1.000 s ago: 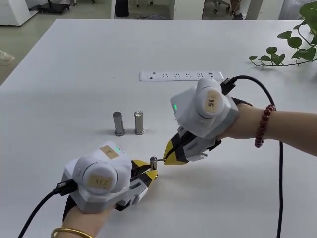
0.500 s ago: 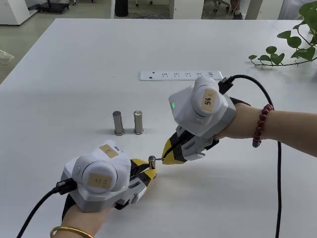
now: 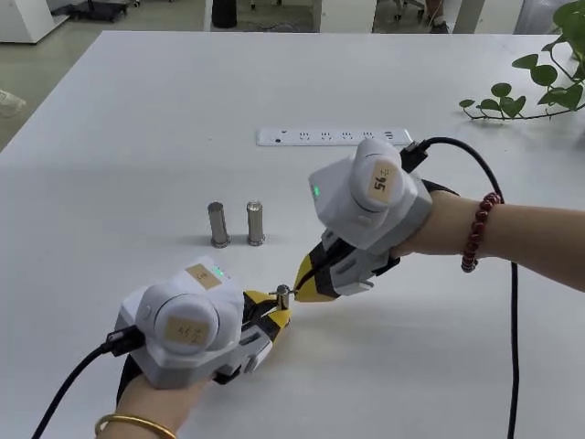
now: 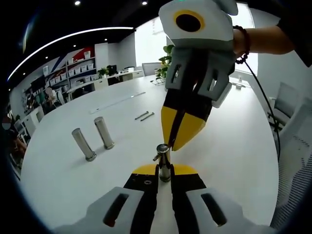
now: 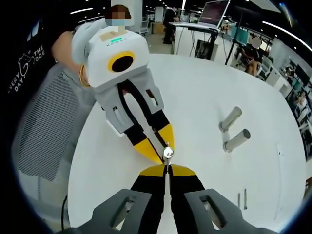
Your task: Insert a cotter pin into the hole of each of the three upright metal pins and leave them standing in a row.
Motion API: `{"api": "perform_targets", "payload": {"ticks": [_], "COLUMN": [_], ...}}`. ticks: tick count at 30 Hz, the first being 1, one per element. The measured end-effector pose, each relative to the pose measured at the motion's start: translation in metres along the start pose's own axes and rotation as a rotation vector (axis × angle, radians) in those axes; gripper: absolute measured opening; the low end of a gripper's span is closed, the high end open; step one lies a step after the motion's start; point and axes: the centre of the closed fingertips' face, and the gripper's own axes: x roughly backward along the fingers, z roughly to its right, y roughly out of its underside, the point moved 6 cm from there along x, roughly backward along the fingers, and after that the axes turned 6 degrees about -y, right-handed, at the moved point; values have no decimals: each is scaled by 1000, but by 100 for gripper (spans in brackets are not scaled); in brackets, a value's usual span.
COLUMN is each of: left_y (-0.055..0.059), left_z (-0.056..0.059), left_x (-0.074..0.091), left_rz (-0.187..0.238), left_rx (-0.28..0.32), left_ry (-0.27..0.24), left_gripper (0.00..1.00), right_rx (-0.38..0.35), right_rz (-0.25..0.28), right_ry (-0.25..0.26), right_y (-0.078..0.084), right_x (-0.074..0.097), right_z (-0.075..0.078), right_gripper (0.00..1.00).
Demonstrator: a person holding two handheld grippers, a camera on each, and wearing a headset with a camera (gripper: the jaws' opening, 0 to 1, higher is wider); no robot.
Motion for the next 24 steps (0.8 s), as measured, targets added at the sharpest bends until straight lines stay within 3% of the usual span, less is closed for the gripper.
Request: {"api": "perform_targets", "payload": {"ticks": [17, 24], "left_y": [3, 3], "left_z": [0, 0], "left_x": [0, -3], "left_rz": [-11, 3], "left_rx": [18, 48], "left_ry": [-14, -22], "left_gripper": [12, 8], "right_rx": [-13, -7], "right_rz": [-5, -10], "right_ry": [22, 23], "right_y": [5, 4], "right_x": [6, 3], "right_z": [-3, -4], "right_gripper": [0, 0]}}
